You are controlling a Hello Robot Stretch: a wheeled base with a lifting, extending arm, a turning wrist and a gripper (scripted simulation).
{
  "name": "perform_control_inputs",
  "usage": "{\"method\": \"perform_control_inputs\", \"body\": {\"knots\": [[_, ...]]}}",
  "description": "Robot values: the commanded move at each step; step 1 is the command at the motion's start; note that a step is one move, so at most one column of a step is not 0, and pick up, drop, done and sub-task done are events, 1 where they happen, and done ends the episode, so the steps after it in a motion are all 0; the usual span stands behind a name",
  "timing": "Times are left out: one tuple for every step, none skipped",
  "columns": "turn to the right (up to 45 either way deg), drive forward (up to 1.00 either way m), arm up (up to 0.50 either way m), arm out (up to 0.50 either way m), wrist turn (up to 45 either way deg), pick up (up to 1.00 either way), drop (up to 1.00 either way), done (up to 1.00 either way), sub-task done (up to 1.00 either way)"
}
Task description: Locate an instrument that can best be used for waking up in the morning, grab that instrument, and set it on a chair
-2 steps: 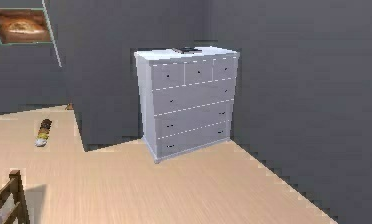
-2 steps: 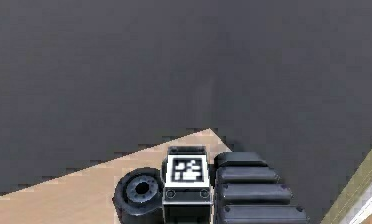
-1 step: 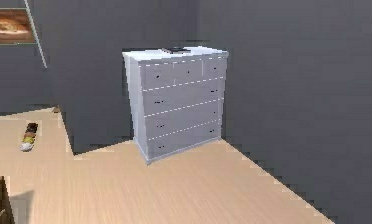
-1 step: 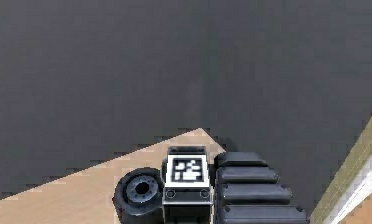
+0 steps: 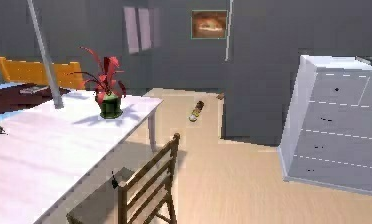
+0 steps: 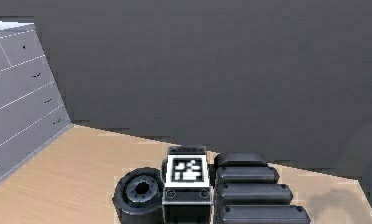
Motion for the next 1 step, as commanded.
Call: {"method": "perform_control_inputs", "body": {"knots": [[-45.0,0.0,0.0,0.0,0.0,0.0,0.0,0.0,0.0]]}}
